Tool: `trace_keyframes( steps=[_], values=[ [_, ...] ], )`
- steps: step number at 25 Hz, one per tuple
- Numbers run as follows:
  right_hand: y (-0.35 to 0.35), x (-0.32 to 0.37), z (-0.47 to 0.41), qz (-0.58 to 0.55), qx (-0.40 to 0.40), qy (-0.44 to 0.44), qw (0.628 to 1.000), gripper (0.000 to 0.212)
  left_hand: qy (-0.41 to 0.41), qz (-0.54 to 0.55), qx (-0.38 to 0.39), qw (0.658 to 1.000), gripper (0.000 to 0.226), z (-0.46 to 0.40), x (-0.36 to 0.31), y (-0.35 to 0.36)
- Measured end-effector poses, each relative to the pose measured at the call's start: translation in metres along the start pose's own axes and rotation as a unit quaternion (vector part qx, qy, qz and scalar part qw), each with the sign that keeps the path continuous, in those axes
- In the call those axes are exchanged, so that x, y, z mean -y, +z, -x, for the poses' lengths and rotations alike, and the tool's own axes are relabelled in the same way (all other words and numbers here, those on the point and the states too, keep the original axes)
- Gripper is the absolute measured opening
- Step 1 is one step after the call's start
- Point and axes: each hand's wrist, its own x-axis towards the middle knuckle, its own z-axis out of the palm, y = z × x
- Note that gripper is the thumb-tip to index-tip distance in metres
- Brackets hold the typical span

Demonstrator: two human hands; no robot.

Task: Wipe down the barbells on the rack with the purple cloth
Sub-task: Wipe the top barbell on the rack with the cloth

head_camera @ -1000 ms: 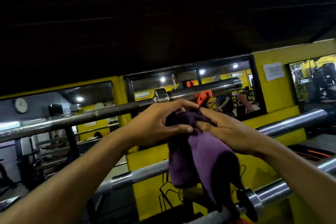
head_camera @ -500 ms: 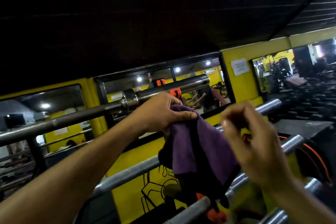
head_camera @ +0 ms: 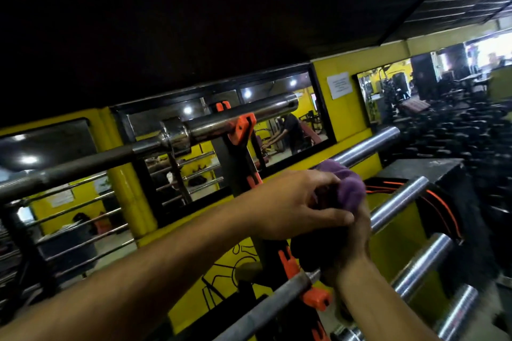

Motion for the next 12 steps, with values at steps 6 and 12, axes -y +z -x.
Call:
trace_keyframes(
  steps=[6,12],
  values=[
    [0.002,0.006,-0.066,0.208,-0.096,-0.036,0.973,0.042,0.028,-0.261,-0.110,0.959,0.055,0.049,0.066,-0.108],
    [0.062,0.034,-0.090,-0.147,-0.110,-0.078,0.980,0.047,-0.091,-0.367,-0.026,0.925,0.058,0.094,0.137,-0.152]
  ],
)
